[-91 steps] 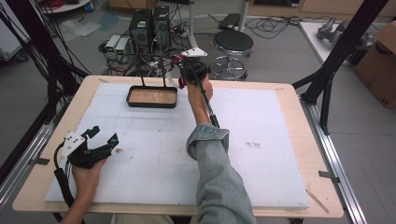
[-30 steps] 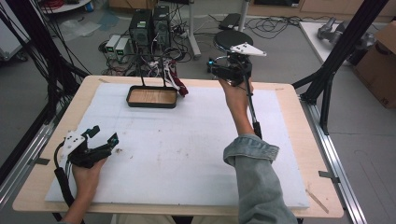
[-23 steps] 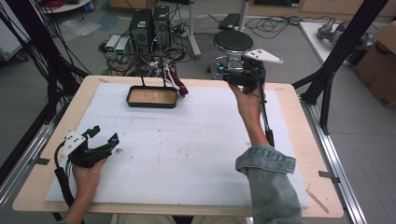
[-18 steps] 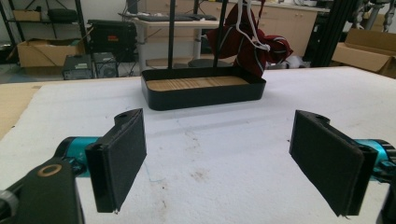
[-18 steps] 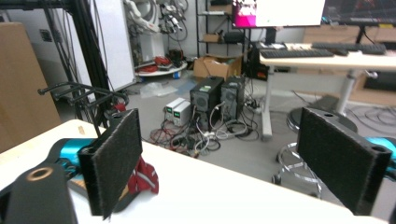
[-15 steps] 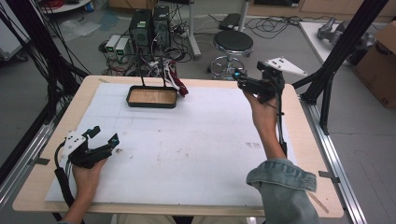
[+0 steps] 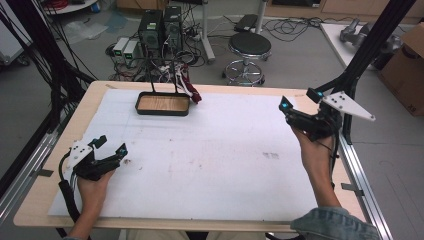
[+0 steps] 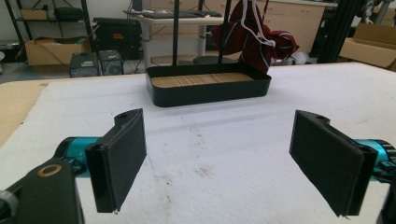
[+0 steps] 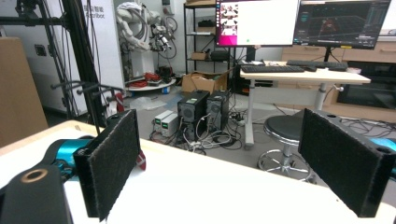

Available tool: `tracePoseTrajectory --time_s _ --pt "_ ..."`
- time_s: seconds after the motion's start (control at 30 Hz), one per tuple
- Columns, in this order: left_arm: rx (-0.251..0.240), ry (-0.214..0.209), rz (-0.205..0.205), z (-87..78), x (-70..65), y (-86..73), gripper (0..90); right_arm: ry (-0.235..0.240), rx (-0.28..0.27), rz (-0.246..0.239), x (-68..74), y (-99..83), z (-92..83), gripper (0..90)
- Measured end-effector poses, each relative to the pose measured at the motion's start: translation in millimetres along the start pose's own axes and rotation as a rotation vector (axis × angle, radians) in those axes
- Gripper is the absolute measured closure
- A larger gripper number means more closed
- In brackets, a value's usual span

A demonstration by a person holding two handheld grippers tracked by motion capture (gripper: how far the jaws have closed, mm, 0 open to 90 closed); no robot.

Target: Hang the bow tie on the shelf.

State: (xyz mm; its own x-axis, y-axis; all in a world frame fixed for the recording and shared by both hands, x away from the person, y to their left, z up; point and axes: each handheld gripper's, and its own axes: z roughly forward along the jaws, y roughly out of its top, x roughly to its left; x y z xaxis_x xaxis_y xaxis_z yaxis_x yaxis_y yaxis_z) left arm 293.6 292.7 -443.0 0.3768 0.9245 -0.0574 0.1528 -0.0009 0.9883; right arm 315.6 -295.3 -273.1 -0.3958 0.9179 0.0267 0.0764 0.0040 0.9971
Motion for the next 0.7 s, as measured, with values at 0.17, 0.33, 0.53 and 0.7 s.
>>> tracePoseTrajectory --time_s 0.17,0.33,0.53,0.7 --pt "0.001 0.001 0.001 0.1 0.0 0.0 18.9 -0.016 -0.004 0.017 -7.8 -23.5 -26.7 11.9" --pt "0.003 -0.001 0.003 0.1 -0.1 0.0 18.9 -0.03 0.007 0.055 -10.3 -57.2 -46.4 12.0" --pt "0.005 -0.002 0.006 0.7 -0.6 -0.1 18.9 -0.027 0.036 0.071 -5.4 -95.0 -55.3 12.0" --pt "0.007 -0.001 0.004 0.9 -0.7 -0.2 18.9 -0.03 0.082 0.056 -0.3 -124.4 -55.7 12.0"
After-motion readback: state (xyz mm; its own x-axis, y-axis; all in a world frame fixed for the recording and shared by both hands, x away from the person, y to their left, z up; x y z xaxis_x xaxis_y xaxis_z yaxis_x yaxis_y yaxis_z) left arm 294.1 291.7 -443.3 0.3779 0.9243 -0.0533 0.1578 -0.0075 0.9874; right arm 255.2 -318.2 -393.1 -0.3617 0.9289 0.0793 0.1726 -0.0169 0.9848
